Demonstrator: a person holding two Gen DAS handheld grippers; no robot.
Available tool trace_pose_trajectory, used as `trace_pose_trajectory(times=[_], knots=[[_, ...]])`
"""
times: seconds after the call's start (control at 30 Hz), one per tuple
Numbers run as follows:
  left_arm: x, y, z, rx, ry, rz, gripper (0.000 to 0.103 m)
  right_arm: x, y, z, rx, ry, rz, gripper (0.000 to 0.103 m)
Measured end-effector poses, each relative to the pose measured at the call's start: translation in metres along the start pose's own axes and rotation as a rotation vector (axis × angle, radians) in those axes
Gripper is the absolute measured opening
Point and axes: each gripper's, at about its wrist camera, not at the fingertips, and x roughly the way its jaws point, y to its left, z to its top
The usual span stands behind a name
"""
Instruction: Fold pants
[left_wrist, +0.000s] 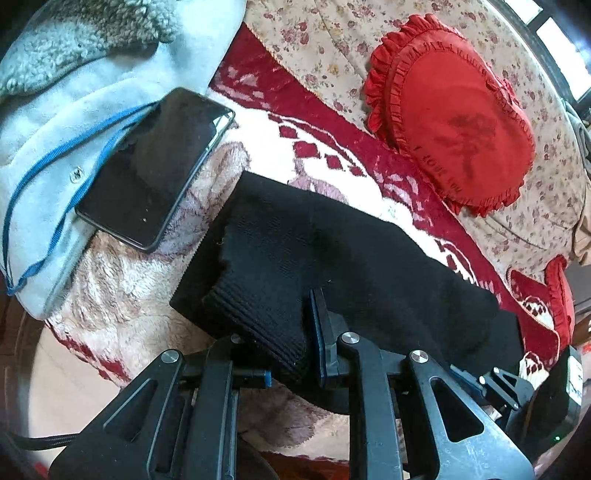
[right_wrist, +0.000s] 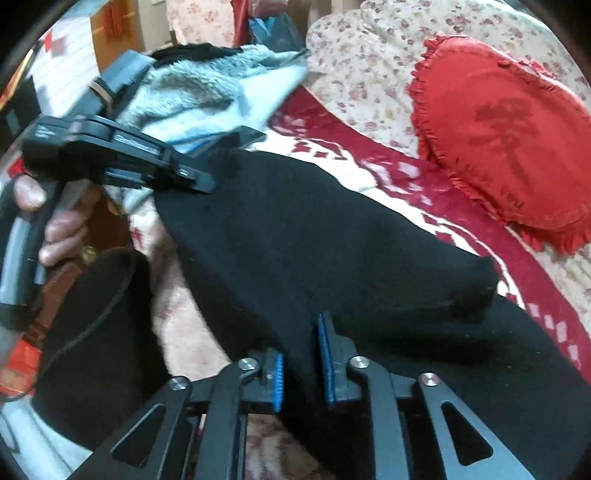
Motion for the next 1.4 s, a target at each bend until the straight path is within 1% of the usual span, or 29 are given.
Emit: trace_pose_trajectory(times=[0.07,0.13,0.2,0.27,0.33,0.37,0.4,0.43,0.47,0.5,0.53,0.67,0.73,0.8,0.83,0.9,0.97,1.0,1.07,1.1,1.13,1.17,1.2,1.23,1.3,1.37,1.4], knots=[[-0.005,-0.002,0.003,0.014,-0.027,0.015,0.015,-0.006,0.006,0.002,-0.005,-0.009,0.014,0.011],[-0.007,-0.001,0.004,0.022,-0.051,0.045,0.015,-0.011,0.011,0.002,0.014,-0.016,0.054,0.009],[-0.003,0.002,0.004,0.023,-0.047,0.067,0.015,-0.008,0.023,0.001,0.021,-0.014,0.087,0.008],[0.006,0.008,0.004,0.009,-0.027,0.062,0.015,0.005,0.032,-0.004,0.002,0.016,0.051,0.008],[0.007,0.011,0.002,0.003,-0.023,0.055,0.015,0.011,0.031,-0.009,0.03,0.004,0.044,0.009],[0.005,0.013,0.001,0.002,-0.027,0.047,0.015,0.01,0.029,-0.01,0.046,-0.008,0.053,0.011],[0.003,0.013,0.001,0.001,-0.031,0.043,0.016,0.006,0.027,-0.011,0.046,-0.012,0.063,0.02],[0.001,0.013,0.001,-0.002,-0.033,0.042,0.019,0.001,0.026,-0.012,0.04,-0.014,0.063,0.035],[-0.001,0.014,0.0,-0.005,-0.032,0.046,0.02,-0.004,0.023,-0.012,0.041,-0.019,0.064,0.039],[-0.004,0.015,0.0,-0.009,-0.034,0.052,0.023,-0.014,0.018,-0.014,0.055,-0.036,0.065,0.04],[-0.008,0.016,0.0,-0.012,-0.037,0.053,0.023,-0.022,0.012,-0.016,0.075,-0.054,0.057,0.041],[-0.026,0.016,-0.003,-0.018,-0.072,0.077,0.024,-0.055,-0.029,-0.024,0.207,-0.102,-0.005,0.042],[-0.036,0.01,-0.004,-0.003,-0.111,0.103,0.024,-0.065,-0.049,-0.026,0.264,-0.125,-0.04,0.042],[-0.045,0.003,-0.006,0.011,-0.132,0.096,0.025,-0.07,-0.064,-0.025,0.308,-0.131,-0.066,0.042],[-0.047,-0.001,-0.006,0.017,-0.134,0.088,0.03,-0.07,-0.067,-0.02,0.31,-0.134,-0.076,0.042],[-0.047,-0.013,-0.009,0.039,-0.135,0.074,0.035,-0.067,-0.067,-0.008,0.28,-0.144,-0.095,0.042],[-0.045,-0.025,-0.012,0.062,-0.13,0.067,0.035,-0.059,-0.067,0.003,0.257,-0.142,-0.103,0.042],[-0.041,-0.034,-0.015,0.08,-0.132,0.066,0.035,-0.05,-0.069,0.008,0.257,-0.122,-0.085,0.042],[-0.036,-0.045,-0.017,0.098,-0.134,0.068,0.035,-0.033,-0.071,0.014,0.261,-0.088,-0.021,0.033],[-0.031,-0.051,-0.02,0.111,-0.128,0.065,0.035,-0.025,-0.071,0.016,0.247,-0.078,-0.023,0.025],[-0.025,-0.057,-0.022,0.124,-0.115,0.059,0.035,-0.021,-0.07,0.016,0.222,-0.073,-0.059,0.019],[-0.02,-0.062,-0.025,0.134,-0.1,0.054,0.035,-0.017,-0.071,0.016,0.194,-0.073,-0.108,0.019],[-0.017,-0.065,-0.027,0.141,-0.091,0.046,0.035,-0.01,-0.077,0.013,0.2,-0.062,-0.143,0.019],[-0.013,-0.069,-0.029,0.147,-0.076,0.033,0.035,-0.004,-0.085,0.01,0.244,-0.051,-0.125,0.019],[-0.005,-0.077,-0.034,0.155,-0.046,0.011,0.035,-0.004,-0.097,0.004,0.33,-0.081,-0.062,0.019],[-0.003,-0.085,-0.037,0.174,-0.044,0.015,0.035,-0.014,-0.098,0.0,0.338,-0.1,-0.043,0.022],[-0.002,-0.088,-0.038,0.18,-0.045,0.015,0.035,-0.023,-0.099,-0.004,0.341,-0.107,-0.043,0.028]])
